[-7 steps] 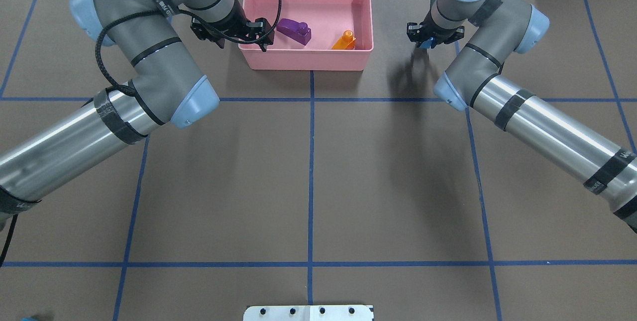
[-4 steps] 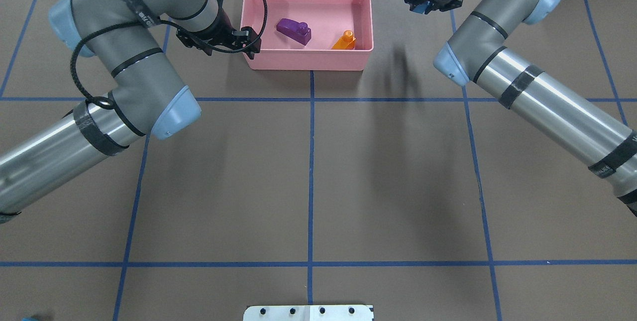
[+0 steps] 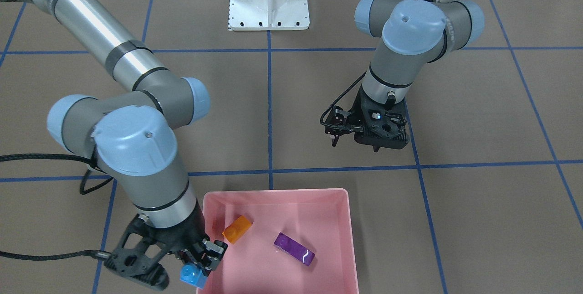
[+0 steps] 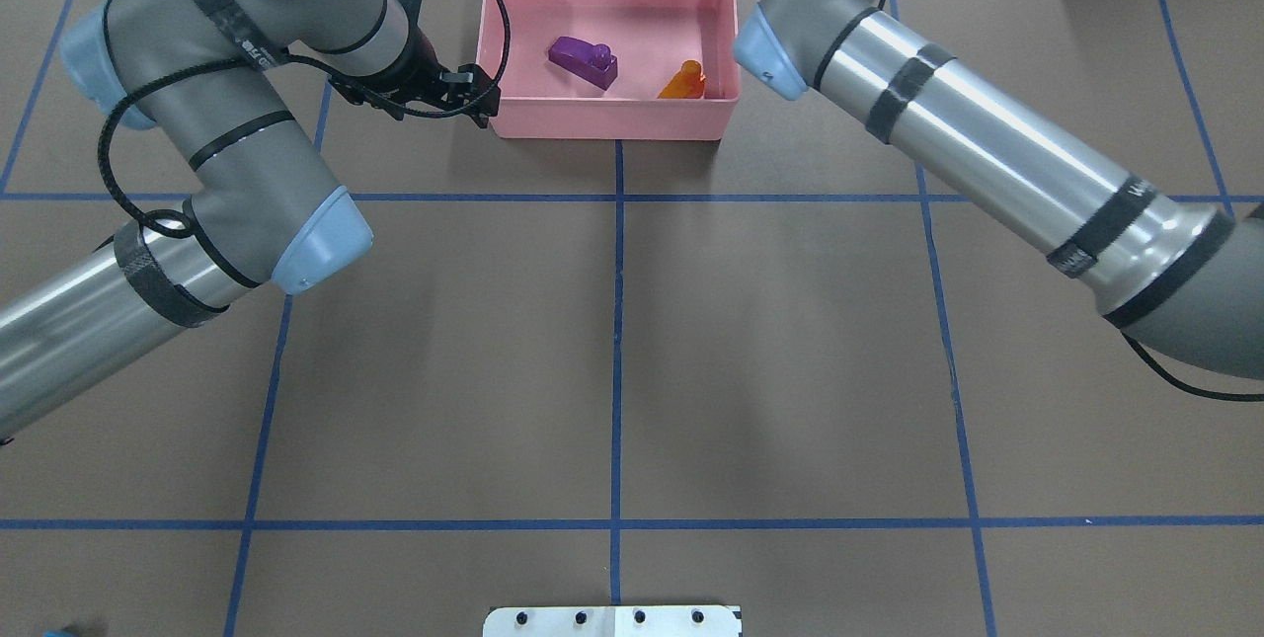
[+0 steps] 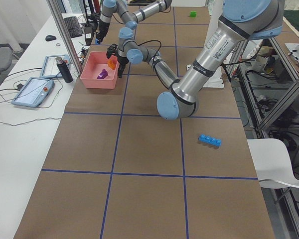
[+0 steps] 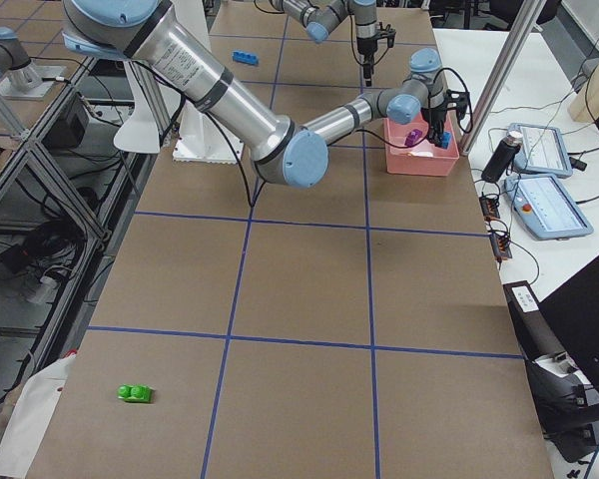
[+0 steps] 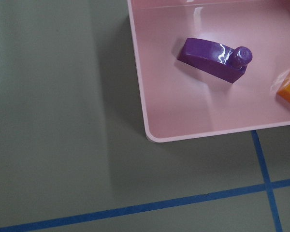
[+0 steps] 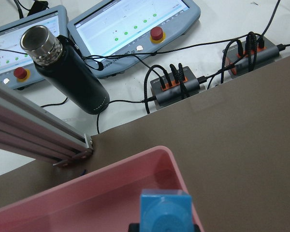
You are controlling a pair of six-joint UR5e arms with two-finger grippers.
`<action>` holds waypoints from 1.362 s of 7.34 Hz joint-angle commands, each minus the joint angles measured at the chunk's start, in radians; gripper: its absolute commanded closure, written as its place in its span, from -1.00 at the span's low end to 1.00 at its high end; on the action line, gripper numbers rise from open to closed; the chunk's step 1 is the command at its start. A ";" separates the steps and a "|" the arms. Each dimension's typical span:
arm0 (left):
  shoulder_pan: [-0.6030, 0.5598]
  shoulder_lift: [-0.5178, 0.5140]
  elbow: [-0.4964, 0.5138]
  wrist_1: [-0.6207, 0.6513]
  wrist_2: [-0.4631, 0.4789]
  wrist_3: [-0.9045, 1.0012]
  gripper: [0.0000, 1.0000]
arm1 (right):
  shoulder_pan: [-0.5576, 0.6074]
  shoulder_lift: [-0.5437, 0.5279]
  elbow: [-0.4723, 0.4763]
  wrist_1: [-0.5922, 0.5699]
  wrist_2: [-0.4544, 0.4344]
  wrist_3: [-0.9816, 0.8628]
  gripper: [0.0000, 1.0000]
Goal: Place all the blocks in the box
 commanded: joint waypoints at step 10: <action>0.115 0.484 -0.454 0.009 -0.028 0.024 -1.00 | -0.015 -0.284 0.551 -0.368 0.082 -0.264 -0.98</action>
